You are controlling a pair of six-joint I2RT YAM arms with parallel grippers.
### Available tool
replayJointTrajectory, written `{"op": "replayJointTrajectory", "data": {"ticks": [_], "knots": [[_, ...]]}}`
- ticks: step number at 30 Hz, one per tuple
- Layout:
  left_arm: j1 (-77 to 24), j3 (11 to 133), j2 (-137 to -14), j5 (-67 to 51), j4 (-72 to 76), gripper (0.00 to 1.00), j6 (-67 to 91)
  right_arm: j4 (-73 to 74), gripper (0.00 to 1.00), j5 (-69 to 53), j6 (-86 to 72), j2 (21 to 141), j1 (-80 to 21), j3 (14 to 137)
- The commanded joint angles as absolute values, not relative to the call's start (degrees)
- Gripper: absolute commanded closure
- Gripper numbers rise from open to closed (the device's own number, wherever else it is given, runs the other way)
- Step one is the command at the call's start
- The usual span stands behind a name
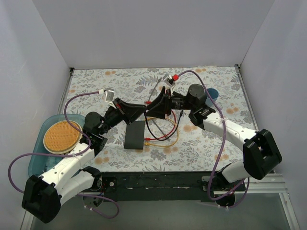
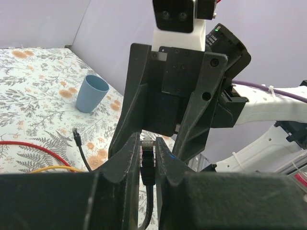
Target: Insert the plug into the switch port
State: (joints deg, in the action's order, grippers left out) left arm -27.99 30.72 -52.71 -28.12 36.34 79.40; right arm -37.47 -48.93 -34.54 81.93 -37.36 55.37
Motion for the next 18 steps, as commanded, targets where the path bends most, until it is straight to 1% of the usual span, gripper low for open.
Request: {"op": "replayJointTrajectory", "data": {"ticks": [1,8,11,12,13,18], "knots": [[-28.1,30.4,-51.4,-28.7,37.7,1.0,79.5,-40.2,0.41,-51.9,-35.0,83.3,-38.4,56.3],[-28.1,30.6,-50.8,-28.9,37.5,1.0,79.5,-39.8,0.47,-52.3,-34.6,83.5,-39.0,56.4],[-28.1,30.6,-50.8,-29.1,37.5,1.0,79.5,-41.3,0.55,-52.3,-35.3,83.6,-39.0,56.2],[-28.1,30.5,-50.8,-29.2,37.6,1.0,79.5,-42.0,0.6,-52.4,-36.1,83.5,-38.9,55.9],[-28.1,30.7,-50.8,-29.2,37.6,1.0,79.5,-42.7,0.63,-52.3,-36.7,83.5,-39.0,55.6],[-28.1,30.8,-50.8,-29.5,37.4,1.0,79.2,-46.1,0.64,-52.5,-38.8,83.8,-39.0,55.6]]}}
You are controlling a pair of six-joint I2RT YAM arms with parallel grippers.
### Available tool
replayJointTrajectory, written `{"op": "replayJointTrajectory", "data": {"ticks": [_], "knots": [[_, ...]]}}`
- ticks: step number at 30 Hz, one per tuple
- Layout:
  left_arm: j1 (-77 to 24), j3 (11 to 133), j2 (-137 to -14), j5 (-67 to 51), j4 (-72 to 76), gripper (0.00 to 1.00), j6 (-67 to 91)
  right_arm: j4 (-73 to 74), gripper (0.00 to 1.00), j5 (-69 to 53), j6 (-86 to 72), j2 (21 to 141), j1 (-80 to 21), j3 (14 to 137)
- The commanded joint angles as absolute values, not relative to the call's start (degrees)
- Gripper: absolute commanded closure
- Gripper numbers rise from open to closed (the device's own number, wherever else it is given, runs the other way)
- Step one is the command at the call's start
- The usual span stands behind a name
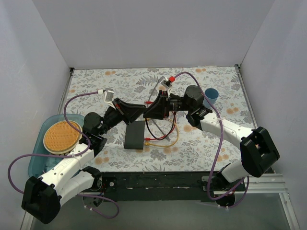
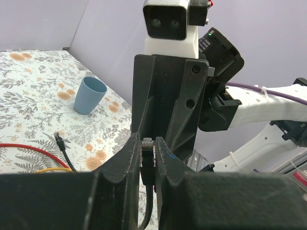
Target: Insert the plug into the switch port
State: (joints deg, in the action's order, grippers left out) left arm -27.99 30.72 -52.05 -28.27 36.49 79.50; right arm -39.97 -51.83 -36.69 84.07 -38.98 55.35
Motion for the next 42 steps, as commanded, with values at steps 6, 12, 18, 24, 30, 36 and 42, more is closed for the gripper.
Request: {"op": "replayJointTrajectory", "data": {"ticks": [6,12,18,24,30,36,42], "knots": [[-28.1,30.8,-50.4,-29.4,37.1,1.0,78.9,-46.9,0.83,-53.3,-39.9,84.1,-39.0,56.2],[-28.1,30.9,-49.2,-28.0,36.0,1.0,78.2,-46.1,0.72,-54.2,-39.4,84.0,-39.0,55.6],[-28.1,30.9,-48.5,-27.6,35.3,1.0,77.9,-45.4,0.65,-54.2,-38.2,83.4,-39.0,54.6],[-28.1,30.7,-48.7,-28.0,35.9,1.0,78.1,-46.3,0.66,-54.2,-38.5,83.1,-38.9,54.2],[-28.1,30.7,-49.4,-28.7,36.6,1.0,78.8,-50.6,0.68,-54.8,-41.8,83.8,-38.8,54.1],[-28.2,30.4,-49.4,-28.6,36.9,1.0,79.0,-53.5,0.87,-55.5,-43.9,84.8,-38.8,54.1],[-28.1,30.3,-49.3,-28.4,37.1,1.0,79.0,-53.5,0.99,-57.0,-44.4,85.3,-39.0,54.2]]}}
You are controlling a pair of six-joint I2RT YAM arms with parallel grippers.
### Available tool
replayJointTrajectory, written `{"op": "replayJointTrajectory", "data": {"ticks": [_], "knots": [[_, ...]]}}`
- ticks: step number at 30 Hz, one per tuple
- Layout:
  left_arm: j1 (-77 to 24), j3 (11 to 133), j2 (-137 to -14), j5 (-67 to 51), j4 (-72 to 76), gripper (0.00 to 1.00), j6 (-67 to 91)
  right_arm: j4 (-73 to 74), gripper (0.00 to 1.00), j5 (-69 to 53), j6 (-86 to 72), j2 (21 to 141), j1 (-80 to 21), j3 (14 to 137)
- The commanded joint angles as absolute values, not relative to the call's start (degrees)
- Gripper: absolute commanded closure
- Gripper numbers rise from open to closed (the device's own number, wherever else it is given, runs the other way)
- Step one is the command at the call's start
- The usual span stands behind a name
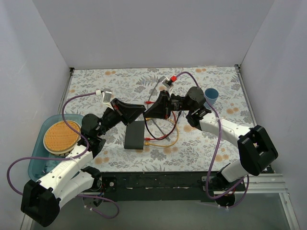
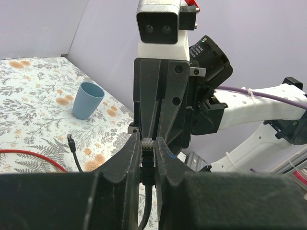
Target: Insert the plug into the switch port
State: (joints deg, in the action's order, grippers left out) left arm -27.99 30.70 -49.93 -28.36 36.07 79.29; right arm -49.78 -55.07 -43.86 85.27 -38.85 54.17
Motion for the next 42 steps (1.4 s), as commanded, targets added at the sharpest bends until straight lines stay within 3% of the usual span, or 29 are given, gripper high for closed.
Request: {"op": "replayJointTrajectory", "data": {"ticks": [1,2,3,7,12,19,30,42], "knots": [[-28.1,30.3,-49.3,-28.4,37.1,0.99,79.1,-52.7,0.99,-56.8,-43.8,85.0,-38.9,54.2],[-28.1,30.3,-49.4,-28.3,37.0,0.95,79.0,-49.2,0.99,-56.5,-42.6,84.7,-39.0,54.5],[-28.1,30.4,-49.3,-28.2,36.8,0.66,79.1,-47.0,0.99,-56.2,-39.7,84.4,-39.0,54.8],[-28.1,31.0,-48.2,-25.3,33.8,0.02,78.3,-30.5,0.99,-50.4,-28.2,82.1,-39.0,57.1],[-28.1,30.3,-44.2,-17.2,28.0,0.02,77.5,-6.9,0.99,-39.1,-14.6,80.2,-39.0,62.2],[-28.1,34.3,-46.3,-10.2,17.8,0.02,74.4,10.1,0.99,-18.2,-2.0,79.7,-39.3,65.8],[-28.1,37.1,-54.0,-10.5,13.4,0.02,72.2,13.0,0.99,1.8,10.1,79.3,-45.5,61.4],[-28.1,39.6,-58.7,-0.7,2.3,0.02,74.2,11.5,0.99,7.8,13.3,81.3,-50.1,59.2]]}}
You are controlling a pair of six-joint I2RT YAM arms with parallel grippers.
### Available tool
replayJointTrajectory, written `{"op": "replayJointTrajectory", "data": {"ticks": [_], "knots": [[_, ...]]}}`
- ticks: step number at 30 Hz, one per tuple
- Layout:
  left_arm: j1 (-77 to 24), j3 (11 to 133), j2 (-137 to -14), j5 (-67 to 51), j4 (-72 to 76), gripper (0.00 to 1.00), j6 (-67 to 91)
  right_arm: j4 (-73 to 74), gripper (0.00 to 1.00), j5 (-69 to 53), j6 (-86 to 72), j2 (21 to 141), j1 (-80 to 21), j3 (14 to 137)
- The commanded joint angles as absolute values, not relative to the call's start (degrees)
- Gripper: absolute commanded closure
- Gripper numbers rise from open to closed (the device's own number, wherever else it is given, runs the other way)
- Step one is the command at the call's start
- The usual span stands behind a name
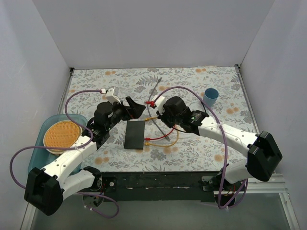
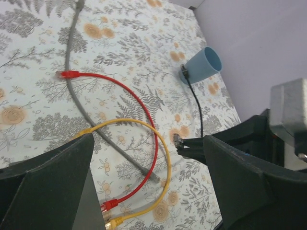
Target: Insert the plug into the switch port
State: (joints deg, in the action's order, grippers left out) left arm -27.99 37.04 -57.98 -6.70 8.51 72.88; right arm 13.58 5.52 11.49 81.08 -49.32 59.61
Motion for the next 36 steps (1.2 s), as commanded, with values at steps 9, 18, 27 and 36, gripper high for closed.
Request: {"op": "replayJointTrajectory", "data": {"ticks": [9,18,27,36], "knots": [[-28.0,37.2,-56.2,13.3,-7.9,0.03,77.8,10.2,0.99,5.4,11.3,86.6,-51.2,60.8],[-26.2,34.5,-62.5,9.6,-10.0,0.03,80.4,8.7,0.99,2.5,11.4,90.3,-51.7,61.9],[-24.3,36.2,-76.4,1.7,-7.4,0.02,79.3,8.9,0.99,2.3,13.1,91.7,-51.8,61.8],[-24.3,35.2,-80.4,-11.8,5.6,0.02,77.6,10.5,0.99,0.4,14.6,93.9,-51.8,62.1]]}}
